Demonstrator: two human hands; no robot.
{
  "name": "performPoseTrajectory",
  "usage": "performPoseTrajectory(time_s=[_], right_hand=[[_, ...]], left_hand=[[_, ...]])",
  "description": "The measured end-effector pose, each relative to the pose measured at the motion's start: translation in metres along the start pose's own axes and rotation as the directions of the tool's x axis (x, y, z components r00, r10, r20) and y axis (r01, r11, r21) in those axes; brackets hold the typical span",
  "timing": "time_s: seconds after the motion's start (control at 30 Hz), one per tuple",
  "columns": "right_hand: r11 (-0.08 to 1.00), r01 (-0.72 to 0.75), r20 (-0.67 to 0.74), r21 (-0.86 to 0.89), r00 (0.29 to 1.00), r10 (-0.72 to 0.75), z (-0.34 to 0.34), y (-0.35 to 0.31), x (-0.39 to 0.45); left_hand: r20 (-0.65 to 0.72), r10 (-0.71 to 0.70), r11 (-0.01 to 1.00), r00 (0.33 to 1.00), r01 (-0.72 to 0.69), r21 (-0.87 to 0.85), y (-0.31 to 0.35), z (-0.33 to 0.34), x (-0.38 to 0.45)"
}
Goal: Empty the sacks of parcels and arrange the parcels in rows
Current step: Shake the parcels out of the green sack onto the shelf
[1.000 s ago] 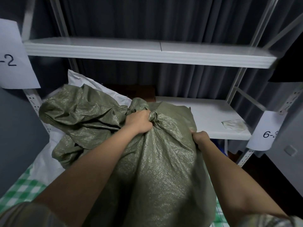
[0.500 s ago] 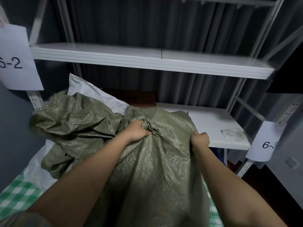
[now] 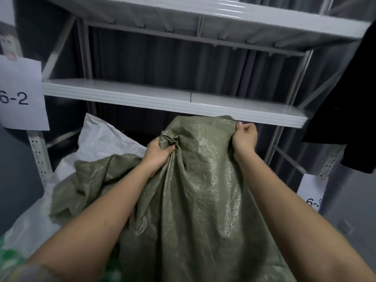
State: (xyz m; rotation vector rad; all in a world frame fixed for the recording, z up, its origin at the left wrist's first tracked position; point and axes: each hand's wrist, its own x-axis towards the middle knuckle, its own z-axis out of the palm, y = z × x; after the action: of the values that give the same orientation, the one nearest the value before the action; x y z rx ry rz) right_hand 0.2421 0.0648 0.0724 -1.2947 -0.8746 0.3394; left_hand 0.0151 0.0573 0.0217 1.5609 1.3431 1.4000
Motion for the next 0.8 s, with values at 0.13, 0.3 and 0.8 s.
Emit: performPoseTrajectory(time_s=[0.13,0.3,0.8], right_hand=[[0.931,0.037,0.406,-0.362,0.906,0.122,-0.016,0.076,-0.027],[0.752,0.130,0.525,-0.646,0.791,0.315,-0.033,0.119,-0.040],[0.504,0.575,0.719,-0.645,0.679,0.147,0.008,0.084,-0.071]], left_hand=[[0.276,-0.212,0.898,0.937,0.075,0.435,-0.067,0.021,-0.023],[0.346,-0.308,0.873,0.886,0.119,0.473,-0.086,0.049,-0.044],[0.376,-0.288,0.903,0.881,0.119,0.412,-0.091,0.025,-0.025]])
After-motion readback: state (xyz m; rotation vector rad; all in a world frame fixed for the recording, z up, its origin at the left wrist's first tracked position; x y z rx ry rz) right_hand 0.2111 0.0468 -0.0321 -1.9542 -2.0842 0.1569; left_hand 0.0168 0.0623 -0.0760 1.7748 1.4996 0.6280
